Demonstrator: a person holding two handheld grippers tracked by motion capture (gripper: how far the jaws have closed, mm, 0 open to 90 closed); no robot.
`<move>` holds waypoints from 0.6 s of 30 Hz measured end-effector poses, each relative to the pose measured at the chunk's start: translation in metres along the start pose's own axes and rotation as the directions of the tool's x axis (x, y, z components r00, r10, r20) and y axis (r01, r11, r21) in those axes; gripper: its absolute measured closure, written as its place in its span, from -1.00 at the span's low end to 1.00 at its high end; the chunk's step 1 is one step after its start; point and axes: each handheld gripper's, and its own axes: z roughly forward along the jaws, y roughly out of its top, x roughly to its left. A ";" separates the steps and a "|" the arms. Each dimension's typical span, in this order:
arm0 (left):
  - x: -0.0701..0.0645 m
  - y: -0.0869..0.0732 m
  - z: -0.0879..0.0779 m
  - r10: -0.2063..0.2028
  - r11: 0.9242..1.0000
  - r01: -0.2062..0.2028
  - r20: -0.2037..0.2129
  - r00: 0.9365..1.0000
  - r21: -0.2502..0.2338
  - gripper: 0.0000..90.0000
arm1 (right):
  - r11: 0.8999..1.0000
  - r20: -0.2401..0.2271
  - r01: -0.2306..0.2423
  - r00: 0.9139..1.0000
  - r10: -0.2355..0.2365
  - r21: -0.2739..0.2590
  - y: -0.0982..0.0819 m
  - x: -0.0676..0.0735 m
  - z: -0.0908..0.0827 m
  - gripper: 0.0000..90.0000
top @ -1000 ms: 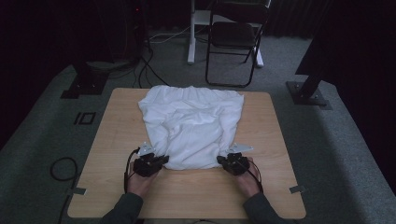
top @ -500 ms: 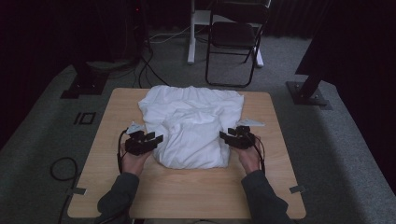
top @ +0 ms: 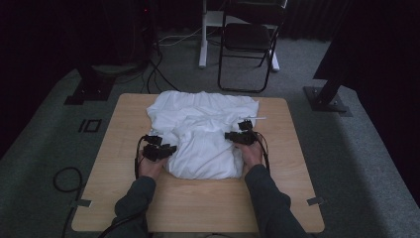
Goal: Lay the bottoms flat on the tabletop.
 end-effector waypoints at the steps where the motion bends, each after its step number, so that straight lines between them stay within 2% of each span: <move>1: 0.002 -0.003 0.002 0.016 1.000 -0.016 0.000 1.000 0.026 0.97 | 0.999 -0.017 0.052 0.999 -0.052 0.015 -0.010 0.008 -0.009 0.96; 2: 0.002 -0.003 0.002 0.016 1.000 -0.016 0.000 1.000 0.026 0.98 | 0.997 -0.024 0.074 0.997 -0.073 0.013 -0.013 0.010 -0.013 0.97; 3: 0.003 -0.003 0.002 0.020 0.999 -0.020 -0.003 1.000 0.026 0.98 | 0.997 -0.024 0.074 0.997 -0.073 0.013 -0.013 0.010 -0.013 0.97; 4: 0.004 -0.004 0.002 0.013 1.000 -0.013 -0.004 1.000 0.023 0.99 | 0.995 -0.022 0.100 0.995 -0.100 0.014 -0.018 0.013 -0.020 0.97; 6: 0.006 -0.006 0.002 -0.003 1.000 0.003 -0.007 1.000 0.016 0.99 | 0.992 -0.034 0.128 0.991 -0.128 -0.004 -0.029 0.019 -0.037 0.97; 7: 0.007 -0.007 0.003 -0.008 1.000 0.008 -0.011 1.000 0.014 0.99 | 0.987 -0.026 0.158 0.987 -0.158 -0.009 -0.036 0.022 -0.046 0.97; 8: 0.008 -0.008 0.003 -0.014 1.000 0.014 -0.014 1.000 0.014 0.99 | 0.982 -0.035 0.187 0.982 -0.188 -0.034 -0.049 0.027 -0.064 0.97; 9: 0.008 -0.010 0.004 -0.017 1.000 0.017 -0.015 1.000 0.011 0.99 | 0.978 -0.030 0.205 0.978 -0.206 -0.036 -0.056 0.030 -0.072 0.97; 10: 0.009 -0.011 0.004 -0.021 1.000 0.021 -0.017 1.000 0.009 0.99 | 0.978 -0.030 0.205 0.978 -0.206 -0.036 -0.056 0.030 -0.072 0.97; 13: 0.009 -0.012 0.004 -0.025 1.000 0.025 -0.018 1.000 0.004 0.99 | 0.973 -0.037 0.226 0.973 -0.228 -0.056 -0.079 0.033 -0.094 0.97; 14: 0.010 -0.012 0.004 -0.020 1.000 0.020 -0.020 1.000 0.006 0.99 | 0.970 -0.022 0.234 0.972 -0.236 -0.065 -0.095 0.033 -0.107 0.97; 15: 0.010 -0.012 0.004 -0.020 1.000 0.020 -0.021 1.000 0.006 0.99 | 0.970 -0.022 0.234 0.972 -0.236 -0.065 -0.095 0.033 -0.107 0.97; 16: 0.010 -0.012 0.004 -0.022 1.000 0.022 -0.021 1.000 0.004 0.99 | 0.967 0.017 0.245 0.970 -0.244 -0.077 -0.112 0.032 -0.121 0.97; 17: 0.011 -0.012 0.004 -0.024 1.000 0.024 -0.024 0.999 0.000 0.99 | 0.967 0.019 0.238 0.971 -0.237 -0.087 -0.122 0.031 -0.129 0.97; 18: 0.011 -0.012 0.004 -0.025 1.000 0.025 -0.023 0.999 0.001 0.99 | 0.967 0.019 0.238 0.971 -0.237 -0.087 -0.122 0.031 -0.129 0.97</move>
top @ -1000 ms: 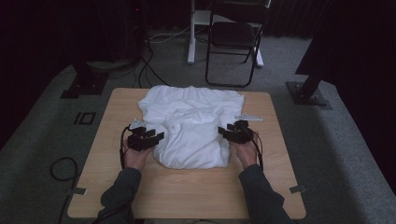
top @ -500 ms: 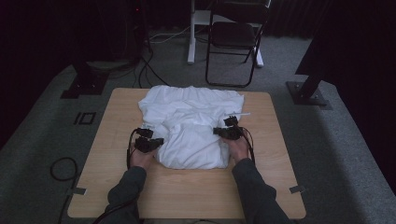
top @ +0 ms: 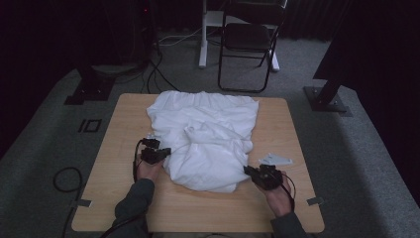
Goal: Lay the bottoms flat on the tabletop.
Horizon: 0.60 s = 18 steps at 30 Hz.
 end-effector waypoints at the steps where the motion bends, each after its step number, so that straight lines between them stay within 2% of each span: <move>1: 0.001 0.000 0.000 -0.002 1.000 0.002 0.002 1.000 0.000 0.99 | 1.000 0.003 -0.003 1.000 0.003 0.000 -0.005 0.001 -0.005 0.97; 4: 0.001 0.000 -0.001 -0.004 1.000 0.004 -0.007 1.000 0.001 0.98 | 1.000 0.017 0.007 1.000 -0.008 0.017 -0.024 0.006 -0.017 0.96; 7: 0.001 0.002 -0.002 -0.012 1.000 0.012 -0.009 1.000 -0.001 0.94 | 0.999 0.017 0.021 1.000 -0.022 0.049 -0.036 0.010 -0.020 0.93; 8: 0.001 0.002 -0.002 -0.011 1.000 0.011 -0.007 1.000 -0.005 0.90 | 0.998 0.016 0.031 0.999 -0.032 0.054 -0.037 0.010 -0.020 0.87; 9: -0.001 0.003 -0.004 -0.009 1.000 0.009 -0.003 1.000 -0.011 0.86 | 0.998 0.020 0.032 0.999 -0.033 0.052 -0.037 0.010 -0.019 0.77; 10: -0.002 0.004 -0.005 -0.006 1.000 0.006 -0.001 1.000 -0.017 0.76 | 0.999 0.033 0.026 0.999 -0.027 0.038 -0.033 0.007 -0.018 0.57; 13: -0.005 0.008 -0.010 -0.001 0.999 0.001 0.010 1.000 -0.039 0.69 | 1.000 0.040 0.018 0.999 -0.019 0.012 -0.026 0.001 -0.019 0.46; 18: -0.010 0.017 -0.017 0.004 0.998 -0.002 0.026 1.000 -0.065 0.54 | 0.999 0.083 -0.010 0.996 0.014 -0.043 -0.006 -0.016 -0.018 0.28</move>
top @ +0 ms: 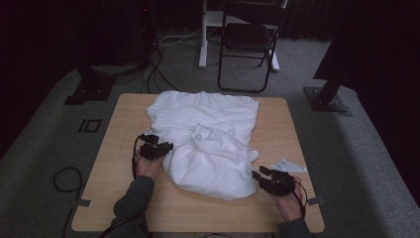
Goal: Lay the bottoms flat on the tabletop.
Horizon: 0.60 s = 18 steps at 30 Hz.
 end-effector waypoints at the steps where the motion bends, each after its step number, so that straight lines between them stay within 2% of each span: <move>1: -0.002 0.002 -0.001 0.005 1.000 -0.005 0.006 1.000 -0.005 0.54 | 1.000 0.000 0.000 1.000 0.000 0.000 0.000 0.000 0.000 0.28; 3: -0.006 0.007 -0.001 0.018 1.000 -0.018 0.012 1.000 -0.010 0.49 | 1.000 0.025 -0.007 1.000 0.007 -0.006 0.005 -0.005 0.003 0.25; 7: -0.013 0.016 0.001 0.035 0.999 -0.035 0.023 0.999 -0.013 0.43 | 1.000 0.046 -0.022 0.999 0.023 -0.018 0.010 -0.010 0.006 0.23; 9: -0.017 0.020 0.002 0.037 0.999 -0.037 0.032 0.999 -0.021 0.39 | 0.999 0.047 -0.027 0.998 0.028 -0.024 0.011 -0.008 0.008 0.23; 12: -0.024 0.026 0.004 0.045 0.999 -0.044 0.043 0.998 -0.030 0.31 | 1.000 0.050 -0.007 0.999 0.008 -0.015 0.009 -0.002 0.012 0.23; 18: -0.041 0.046 0.008 0.050 0.997 -0.045 0.090 0.995 -0.065 0.11 | 1.000 0.046 0.009 0.999 -0.009 0.004 0.007 0.002 0.018 0.23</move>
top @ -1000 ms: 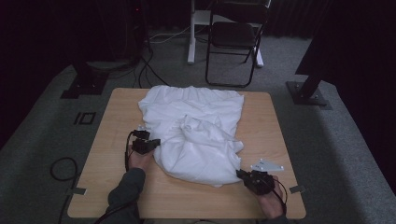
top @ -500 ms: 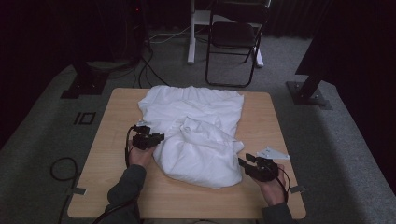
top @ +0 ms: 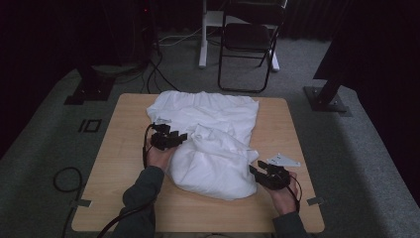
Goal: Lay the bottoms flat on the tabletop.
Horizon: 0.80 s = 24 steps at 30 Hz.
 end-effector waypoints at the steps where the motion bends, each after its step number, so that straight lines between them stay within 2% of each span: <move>1: -0.002 0.003 0.002 -0.002 1.000 0.002 0.003 1.000 -0.001 0.05 | 1.000 -0.001 0.001 1.000 -0.001 -0.002 0.000 0.000 0.000 0.23; 4: -0.007 0.009 0.010 -0.019 1.000 0.019 0.018 1.000 -0.007 -0.06 | 1.000 0.000 0.007 1.000 -0.007 -0.002 0.000 0.001 0.000 0.23; 6: -0.010 0.011 0.017 -0.038 0.999 0.038 0.044 0.998 -0.005 -0.11 | 1.000 0.002 0.009 1.000 -0.009 -0.001 -0.001 0.001 0.000 0.23; 8: -0.014 0.011 0.025 -0.038 0.999 0.038 0.036 0.999 0.010 -0.17 | 1.000 0.000 0.011 1.000 -0.011 0.003 -0.002 0.001 0.001 0.23; 11: -0.019 0.009 0.035 -0.042 0.998 0.039 0.059 0.997 0.039 -0.14 | 1.000 0.001 0.010 1.000 -0.010 0.004 -0.003 -0.001 0.001 0.23; 12: -0.021 0.008 0.036 -0.034 0.998 0.031 0.071 0.997 0.049 -0.02 | 1.000 0.003 0.010 1.000 -0.010 0.003 -0.003 -0.001 0.001 0.23; 14: -0.026 0.006 0.036 0.001 0.997 -0.007 0.087 0.996 0.074 0.43 | 1.000 0.008 0.008 1.000 -0.008 0.001 -0.003 -0.002 0.000 0.23; 16: -0.031 0.004 0.031 0.028 0.997 -0.035 0.101 0.995 0.069 0.77 | 1.000 0.018 0.007 1.000 -0.007 -0.001 -0.003 -0.004 -0.001 0.23; 17: -0.032 0.003 0.026 0.040 0.997 -0.047 0.109 0.993 0.065 0.87 | 1.000 0.022 0.007 1.000 -0.007 -0.001 -0.003 -0.005 -0.002 0.23; 20: -0.036 0.000 0.010 0.069 0.996 -0.075 0.122 0.990 0.044 0.96 | 1.000 0.032 0.001 0.999 -0.001 -0.002 -0.004 -0.007 -0.002 0.23; 24: -0.039 -0.008 -0.015 0.128 0.991 -0.132 0.121 0.984 0.027 0.97 | 1.000 0.040 0.000 0.999 0.001 -0.003 -0.004 -0.009 -0.003 0.23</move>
